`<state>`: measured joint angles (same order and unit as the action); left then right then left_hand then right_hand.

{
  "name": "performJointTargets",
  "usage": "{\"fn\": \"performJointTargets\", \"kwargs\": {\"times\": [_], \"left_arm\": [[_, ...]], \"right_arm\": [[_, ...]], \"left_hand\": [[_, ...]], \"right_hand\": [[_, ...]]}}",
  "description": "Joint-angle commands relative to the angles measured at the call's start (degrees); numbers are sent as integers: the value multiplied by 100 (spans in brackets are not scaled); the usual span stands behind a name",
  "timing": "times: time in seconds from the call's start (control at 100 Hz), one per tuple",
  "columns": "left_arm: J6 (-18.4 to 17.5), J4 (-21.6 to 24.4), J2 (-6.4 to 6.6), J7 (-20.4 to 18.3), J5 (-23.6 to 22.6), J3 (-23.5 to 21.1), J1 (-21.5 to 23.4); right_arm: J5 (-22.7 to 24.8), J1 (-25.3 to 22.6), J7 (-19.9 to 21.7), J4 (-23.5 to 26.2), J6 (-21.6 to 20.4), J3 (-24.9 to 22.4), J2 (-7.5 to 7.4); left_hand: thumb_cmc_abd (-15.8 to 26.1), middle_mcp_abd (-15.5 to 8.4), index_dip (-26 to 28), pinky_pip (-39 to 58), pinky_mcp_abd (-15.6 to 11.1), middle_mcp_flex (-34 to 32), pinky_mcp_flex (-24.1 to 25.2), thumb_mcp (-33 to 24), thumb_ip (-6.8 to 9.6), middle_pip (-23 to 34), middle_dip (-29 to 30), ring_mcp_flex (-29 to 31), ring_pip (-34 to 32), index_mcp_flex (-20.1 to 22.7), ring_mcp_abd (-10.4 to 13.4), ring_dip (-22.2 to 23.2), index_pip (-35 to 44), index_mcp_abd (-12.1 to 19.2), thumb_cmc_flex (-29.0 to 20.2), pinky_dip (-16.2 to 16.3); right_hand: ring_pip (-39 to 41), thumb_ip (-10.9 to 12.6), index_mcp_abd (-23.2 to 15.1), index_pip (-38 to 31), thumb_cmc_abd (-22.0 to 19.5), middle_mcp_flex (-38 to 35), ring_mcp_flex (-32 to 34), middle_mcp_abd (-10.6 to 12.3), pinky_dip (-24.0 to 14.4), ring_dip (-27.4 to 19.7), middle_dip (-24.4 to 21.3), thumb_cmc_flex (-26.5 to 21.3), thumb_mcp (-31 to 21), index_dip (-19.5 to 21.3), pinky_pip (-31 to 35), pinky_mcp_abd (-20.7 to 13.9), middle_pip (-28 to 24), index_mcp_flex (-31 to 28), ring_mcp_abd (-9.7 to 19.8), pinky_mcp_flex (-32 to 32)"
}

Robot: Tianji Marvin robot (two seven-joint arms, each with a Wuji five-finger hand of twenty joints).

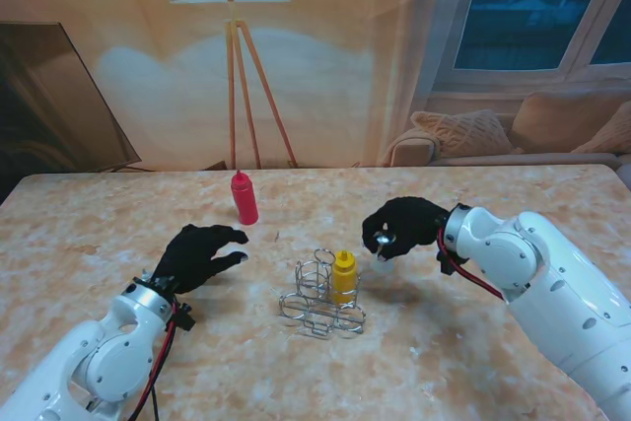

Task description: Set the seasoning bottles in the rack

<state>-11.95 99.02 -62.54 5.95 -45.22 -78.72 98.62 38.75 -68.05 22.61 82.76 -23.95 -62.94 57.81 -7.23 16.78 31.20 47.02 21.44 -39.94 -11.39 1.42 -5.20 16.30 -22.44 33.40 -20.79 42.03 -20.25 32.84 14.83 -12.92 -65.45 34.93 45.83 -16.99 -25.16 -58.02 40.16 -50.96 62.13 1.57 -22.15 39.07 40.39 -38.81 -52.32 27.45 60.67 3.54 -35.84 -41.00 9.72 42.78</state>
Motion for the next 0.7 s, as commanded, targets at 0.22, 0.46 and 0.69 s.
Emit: {"fn": "performJointTargets", "kwargs": {"times": [0.22,0.46,0.69], "left_arm": [[27,24,-15,-71,7,8,33],[35,29,-19,-55,22,18,42],[-4,80,-19,-44,16,6,117]], "right_arm": [[10,-546,100,492,-291,-246,-44],[201,-993,-300,730,-504,-550,2],[116,-1225,-535,766,-678,-617,38]], "left_hand": [[-54,53,71,-68,66,-16,80,-55,140,-56,-27,-168,97,91,-79,126,-1,51,25,124],[-57,53,71,-66,60,-15,79,-56,140,-55,-27,-173,95,94,-90,127,-2,38,23,121],[-61,55,72,-61,64,-10,81,-56,139,-55,-27,-177,94,92,-92,127,-2,44,22,120]], "right_hand": [[-63,112,358,-93,3,-914,548,372,-214,142,264,-384,-459,-306,214,-94,-377,-338,211,359],[-257,-25,164,-183,387,-1147,875,556,-268,229,150,-42,-685,-305,266,-251,-435,-508,397,604],[-256,-130,-50,-289,607,-1213,946,672,-315,337,93,93,-857,-309,262,-309,-523,-588,391,653]]}}
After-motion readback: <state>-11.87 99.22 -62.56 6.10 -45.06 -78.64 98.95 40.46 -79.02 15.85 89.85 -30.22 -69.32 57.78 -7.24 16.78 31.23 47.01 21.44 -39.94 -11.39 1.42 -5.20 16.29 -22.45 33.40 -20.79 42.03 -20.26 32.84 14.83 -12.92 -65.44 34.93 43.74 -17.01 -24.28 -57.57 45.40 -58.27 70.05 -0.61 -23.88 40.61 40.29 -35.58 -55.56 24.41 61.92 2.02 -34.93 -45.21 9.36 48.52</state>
